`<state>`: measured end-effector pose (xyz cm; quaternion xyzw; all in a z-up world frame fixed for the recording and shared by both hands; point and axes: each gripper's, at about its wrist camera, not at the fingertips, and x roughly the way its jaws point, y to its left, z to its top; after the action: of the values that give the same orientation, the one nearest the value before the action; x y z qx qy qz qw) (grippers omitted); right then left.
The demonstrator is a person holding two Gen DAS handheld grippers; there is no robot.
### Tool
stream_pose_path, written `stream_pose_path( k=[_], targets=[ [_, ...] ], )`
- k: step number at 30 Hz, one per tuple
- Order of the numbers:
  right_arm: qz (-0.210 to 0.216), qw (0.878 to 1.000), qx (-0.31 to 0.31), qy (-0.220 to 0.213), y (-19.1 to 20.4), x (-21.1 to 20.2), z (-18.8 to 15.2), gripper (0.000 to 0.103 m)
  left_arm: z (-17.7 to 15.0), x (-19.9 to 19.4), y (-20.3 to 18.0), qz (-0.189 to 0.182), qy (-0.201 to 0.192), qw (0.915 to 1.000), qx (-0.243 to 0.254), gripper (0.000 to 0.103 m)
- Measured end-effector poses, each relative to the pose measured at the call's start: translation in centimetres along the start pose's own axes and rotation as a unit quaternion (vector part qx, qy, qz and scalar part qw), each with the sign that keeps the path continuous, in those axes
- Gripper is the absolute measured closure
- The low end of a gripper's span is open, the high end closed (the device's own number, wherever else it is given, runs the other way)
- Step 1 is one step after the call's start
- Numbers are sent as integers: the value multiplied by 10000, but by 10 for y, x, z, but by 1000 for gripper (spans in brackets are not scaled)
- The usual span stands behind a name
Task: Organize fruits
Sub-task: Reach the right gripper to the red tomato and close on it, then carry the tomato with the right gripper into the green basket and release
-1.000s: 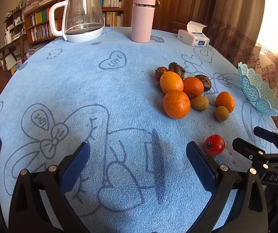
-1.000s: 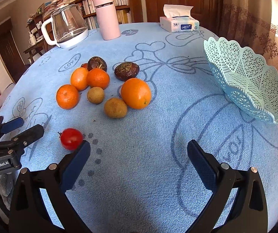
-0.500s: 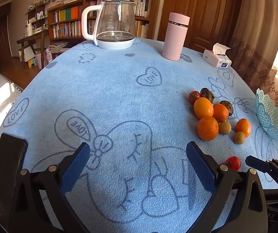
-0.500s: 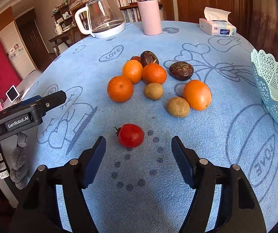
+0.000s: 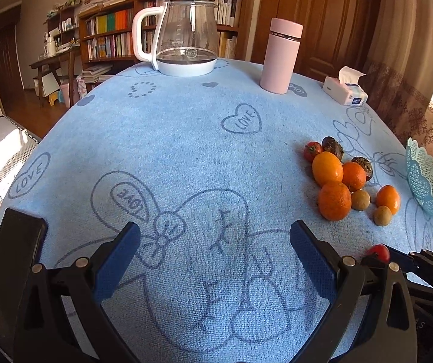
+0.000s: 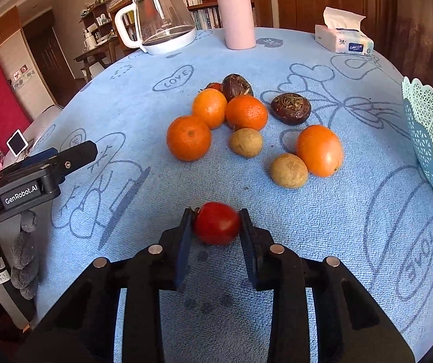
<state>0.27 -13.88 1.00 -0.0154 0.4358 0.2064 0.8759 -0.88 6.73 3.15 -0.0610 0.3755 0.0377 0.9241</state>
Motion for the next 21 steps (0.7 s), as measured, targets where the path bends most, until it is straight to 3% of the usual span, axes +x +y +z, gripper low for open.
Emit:
stream_pose_path(
  k=[10, 16, 21],
  targets=[
    [-83, 9989, 338, -306, -26, -26, -5, 72, 14, 4, -39, -243, -1, 9987, 451, 5],
    [-128, 9979, 483, -405, -40, -34, -7, 72, 21, 21, -70, -555, 208, 9956, 732, 5],
    [-151, 9974, 540, -444, -48, -38, -8, 72, 24, 41, -85, -720, 440, 9931, 811, 12]
  ],
)
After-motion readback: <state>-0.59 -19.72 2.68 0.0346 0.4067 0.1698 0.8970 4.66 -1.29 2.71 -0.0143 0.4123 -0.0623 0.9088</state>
